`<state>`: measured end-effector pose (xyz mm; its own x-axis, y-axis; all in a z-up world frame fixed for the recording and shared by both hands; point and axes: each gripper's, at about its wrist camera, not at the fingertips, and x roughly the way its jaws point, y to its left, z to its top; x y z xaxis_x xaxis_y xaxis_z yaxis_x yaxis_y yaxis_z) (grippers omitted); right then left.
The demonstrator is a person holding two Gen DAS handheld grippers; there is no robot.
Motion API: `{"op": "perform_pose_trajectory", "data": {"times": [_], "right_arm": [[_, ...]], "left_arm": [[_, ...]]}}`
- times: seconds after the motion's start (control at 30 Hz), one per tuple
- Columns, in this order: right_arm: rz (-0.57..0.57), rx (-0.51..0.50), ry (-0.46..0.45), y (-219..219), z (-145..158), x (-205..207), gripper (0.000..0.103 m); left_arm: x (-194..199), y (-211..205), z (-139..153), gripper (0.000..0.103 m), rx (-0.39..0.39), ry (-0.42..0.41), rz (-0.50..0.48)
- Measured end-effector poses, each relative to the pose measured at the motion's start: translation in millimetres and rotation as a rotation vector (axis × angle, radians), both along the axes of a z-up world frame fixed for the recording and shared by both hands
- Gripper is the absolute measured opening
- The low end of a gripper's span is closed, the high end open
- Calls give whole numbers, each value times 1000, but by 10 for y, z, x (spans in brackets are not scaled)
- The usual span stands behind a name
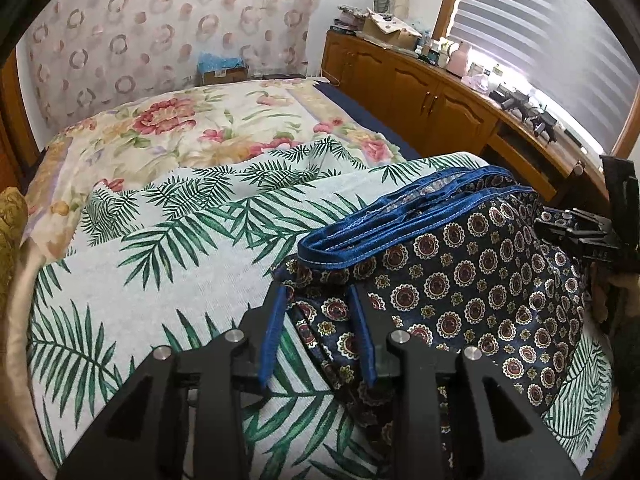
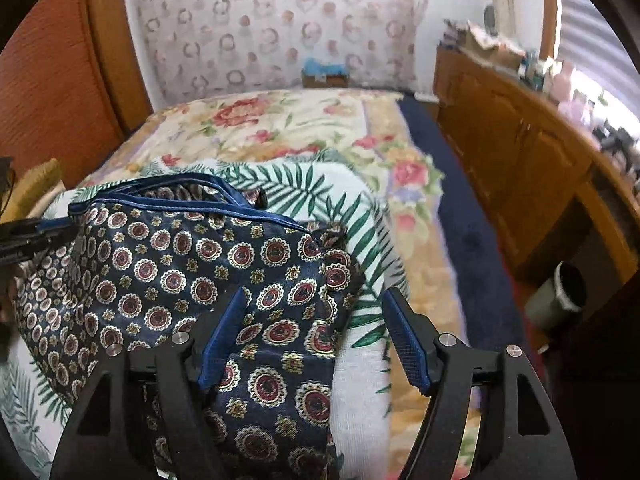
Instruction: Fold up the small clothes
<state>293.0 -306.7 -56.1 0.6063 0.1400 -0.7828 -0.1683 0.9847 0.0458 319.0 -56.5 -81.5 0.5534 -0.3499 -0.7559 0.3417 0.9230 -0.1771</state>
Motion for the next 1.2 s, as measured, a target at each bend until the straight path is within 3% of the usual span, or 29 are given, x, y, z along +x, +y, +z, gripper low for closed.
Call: {"op": "perform_pose_trajectory", "data": {"times": [0.2,0.27,0.33,0.47,0.5,0.53,0.6,0.63,0.8,1.2], "right_arm": [[51,25,5,54,-14,69,72],[84,20,3,126,-9,76,65],[113,25,-3,179,-8,71,49],[156,52,-5,226,-14,13,28],[171,63,-5,239,-16,-1,20],[180,68,-7,259,-18,-13,15],[190,66,-14,280,-10,-32,12],[193,66,-20,283,-6,-46,9],[183,56,-105,314,128,-192,7],[238,85,-336,719,895,-551,5]], "left_arm": [[64,-74,25,34,61,31,-25],[118,-52,41,34,42,73,-24],[149,-35,47,34,5,106,-46],[149,-23,53,34,-33,121,-57],[141,-23,52,32,-42,119,-56],[138,-29,50,18,-56,119,-57],[124,-27,38,8,-88,122,-62],[97,-22,55,3,-95,104,-58],[-132,49,323,2,-131,-11,-30],[-791,662,1062,2,-193,-241,64]]}}
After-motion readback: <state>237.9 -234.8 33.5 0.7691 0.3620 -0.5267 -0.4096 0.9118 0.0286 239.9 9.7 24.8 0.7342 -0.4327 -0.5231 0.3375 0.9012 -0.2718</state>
